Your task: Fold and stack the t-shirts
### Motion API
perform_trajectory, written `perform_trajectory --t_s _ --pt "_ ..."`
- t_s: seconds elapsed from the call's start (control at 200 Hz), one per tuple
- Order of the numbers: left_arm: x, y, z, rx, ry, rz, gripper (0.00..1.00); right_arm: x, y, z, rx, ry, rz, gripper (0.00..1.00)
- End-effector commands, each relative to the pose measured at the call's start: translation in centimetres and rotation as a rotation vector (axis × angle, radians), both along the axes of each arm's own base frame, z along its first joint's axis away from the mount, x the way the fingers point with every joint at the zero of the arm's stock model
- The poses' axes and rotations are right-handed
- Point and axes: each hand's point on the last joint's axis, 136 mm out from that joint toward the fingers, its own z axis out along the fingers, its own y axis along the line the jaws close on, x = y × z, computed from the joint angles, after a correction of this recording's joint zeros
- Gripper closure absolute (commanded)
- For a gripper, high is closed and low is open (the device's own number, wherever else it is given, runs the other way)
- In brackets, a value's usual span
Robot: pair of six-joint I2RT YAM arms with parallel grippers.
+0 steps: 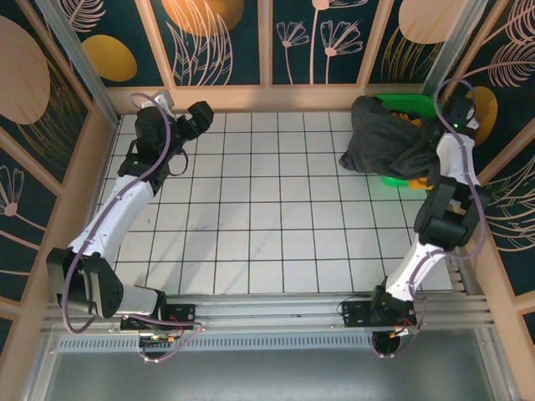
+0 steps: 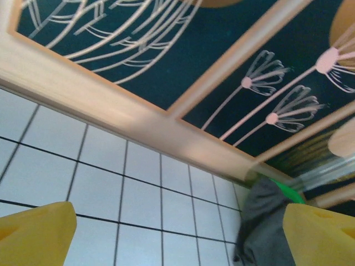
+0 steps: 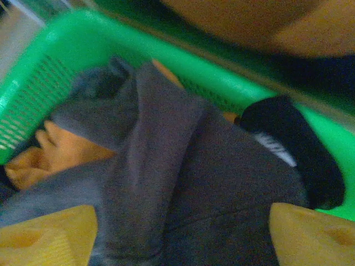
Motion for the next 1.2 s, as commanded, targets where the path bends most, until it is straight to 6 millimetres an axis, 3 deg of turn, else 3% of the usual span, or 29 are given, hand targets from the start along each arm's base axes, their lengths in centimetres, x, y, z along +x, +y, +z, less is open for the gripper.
perform_trajectory --t_s 0.0,0.12,0.17,0.24,0.36,0.511,0.656,0.776,0.871,0.976,1.101,1.196 --pt "-1.7 -0.9 -0.1 -0.001 0.007 -0.066 0.07 1.0 2.3 -0.8 0.078 0.018 0.073 0.30" --pt "-2.2 -0.9 -0.4 0.006 0.022 -0.069 0.12 1.2 3.5 -0.5 0.089 -0.002 0.079 0.69" --pt "-2.3 -0.9 -0.4 0.006 0.022 -0.072 0.16 1.0 3.9 0.9 0.048 -0.030 0.074 0.83" --pt "-2.3 -0.9 -0.4 0.004 0.023 -0.073 0.19 0.6 4.7 3.4 -0.017 -0.079 0.068 0.94" --pt "-2.2 -1.0 -0.6 -0.003 0.033 -0.073 0.22 -0.6 5.6 7.9 -0.118 -0.142 0.040 1.00" --pt "-1.7 -1.3 -1.3 -0.011 0.048 -0.081 0.22 -1.6 6.7 11.4 -0.163 -0.194 0.039 1.00" --pt "-1.2 -1.3 -1.6 -0.007 0.058 -0.073 0.22 -1.4 9.6 15.5 -0.179 -0.298 0.110 1.00" --pt "-0.8 -0.8 -1.7 0.012 0.075 -0.039 0.23 -0.5 15.6 20.1 -0.187 -0.415 0.238 1.00" --pt "-0.6 0.0 -1.7 0.027 0.091 0.006 0.22 -0.3 22.2 23.0 -0.149 -0.506 0.353 1.00" --pt "-0.7 1.3 -1.3 0.055 0.101 0.071 0.22 -0.6 30.0 24.8 -0.080 -0.576 0.466 1.00" --pt "-1.2 3.7 -1.0 0.105 0.136 0.196 0.20 -1.1 40.4 23.6 0.029 -0.583 0.635 1.00" --pt "-1.8 6.0 -1.1 0.159 0.186 0.316 0.19 -1.2 48.9 19.2 0.123 -0.488 0.801 1.00"
